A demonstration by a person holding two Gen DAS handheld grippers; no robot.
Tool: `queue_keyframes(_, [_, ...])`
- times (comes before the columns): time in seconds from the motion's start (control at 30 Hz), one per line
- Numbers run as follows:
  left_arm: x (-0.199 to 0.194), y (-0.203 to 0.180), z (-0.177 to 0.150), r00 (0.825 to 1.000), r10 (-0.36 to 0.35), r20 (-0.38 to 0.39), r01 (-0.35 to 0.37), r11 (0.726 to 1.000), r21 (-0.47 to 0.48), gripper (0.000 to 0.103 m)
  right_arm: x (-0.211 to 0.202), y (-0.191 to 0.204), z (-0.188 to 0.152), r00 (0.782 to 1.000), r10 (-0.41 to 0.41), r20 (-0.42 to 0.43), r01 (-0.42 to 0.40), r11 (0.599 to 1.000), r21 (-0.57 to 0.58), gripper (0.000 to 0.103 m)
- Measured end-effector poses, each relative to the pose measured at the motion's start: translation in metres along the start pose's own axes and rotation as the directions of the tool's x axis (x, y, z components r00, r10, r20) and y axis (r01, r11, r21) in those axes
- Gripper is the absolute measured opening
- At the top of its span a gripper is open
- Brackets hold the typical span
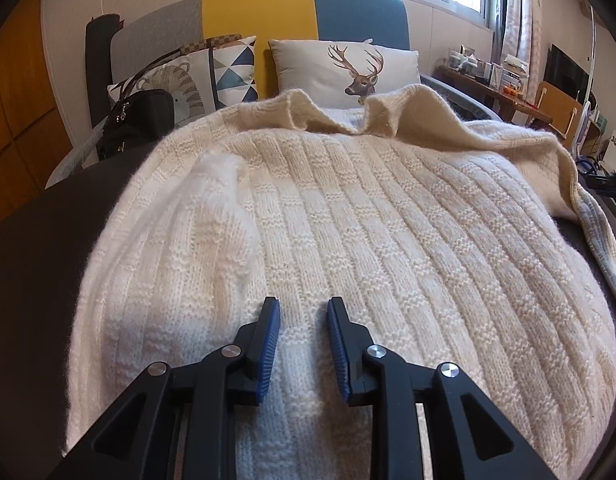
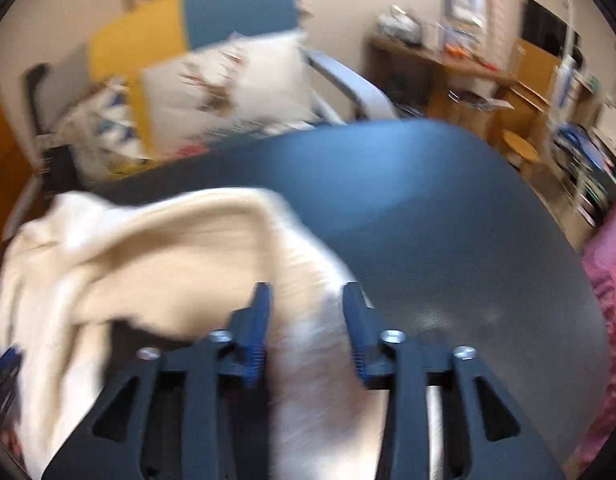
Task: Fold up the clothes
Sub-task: 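Grasp a sweater sleeve with the right gripper and lift it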
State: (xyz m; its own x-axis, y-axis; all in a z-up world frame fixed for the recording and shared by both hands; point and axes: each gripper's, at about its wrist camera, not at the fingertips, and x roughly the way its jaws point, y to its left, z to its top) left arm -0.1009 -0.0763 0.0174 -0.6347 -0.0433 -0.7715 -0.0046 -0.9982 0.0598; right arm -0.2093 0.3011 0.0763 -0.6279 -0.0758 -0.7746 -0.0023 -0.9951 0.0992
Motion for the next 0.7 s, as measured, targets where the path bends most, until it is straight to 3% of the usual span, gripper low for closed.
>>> queue_keyframes(0.07, [0.0, -0.002, 0.002, 1.0, 0.01, -0.005, -0.01, 1.0, 0.016, 0.025, -0.017, 0.018, -0.023, 0.988, 0.155, -0.019, -0.155, 0.987, -0.049, 0.048])
queue_keyframes(0.13, [0.0, -0.005, 0.003, 1.0, 0.02, -0.009, -0.02, 0.999, 0.031, 0.025, -0.029, 0.032, -0.046, 0.945, 0.316, -0.078, -0.322, 0.944, -0.077, 0.048])
queue_keyframes(0.2, [-0.001, -0.007, 0.005, 0.999, 0.031, -0.014, -0.03, 0.998, 0.047, 0.025, -0.031, 0.045, -0.068, 0.904, 0.399, -0.153, -0.413, 0.907, -0.078, 0.048])
queue_keyframes(0.23, [-0.001, -0.008, 0.006, 0.999, 0.036, -0.016, -0.035, 0.998, 0.055, 0.025, -0.031, 0.052, -0.079, 0.903, 0.387, -0.189, -0.41, 0.906, -0.102, 0.048])
queue_keyframes(0.3, [-0.002, -0.012, 0.008, 0.999, 0.048, -0.019, -0.046, 0.996, 0.083, 0.024, -0.031, 0.067, -0.101, 0.897, 0.357, -0.261, -0.403, 0.902, -0.151, 0.037])
queue_keyframes(0.4, [-0.004, -0.021, 0.012, 0.998, 0.053, -0.021, -0.05, 0.991, 0.121, 0.024, -0.027, 0.07, -0.114, 0.876, 0.384, -0.293, -0.431, 0.895, -0.117, 0.034])
queue_keyframes(0.5, [-0.004, -0.023, 0.015, 0.999, 0.015, -0.038, -0.011, 0.996, 0.085, 0.024, -0.023, 0.073, -0.127, 0.852, 0.411, -0.323, -0.458, 0.886, -0.08, 0.034])
queue_keyframes(0.7, [-0.001, -0.029, 0.008, 0.999, 0.032, -0.027, -0.029, 0.994, 0.102, 0.025, -0.025, 0.083, -0.123, 0.88, 0.386, -0.277, -0.424, 0.901, -0.093, 0.034])
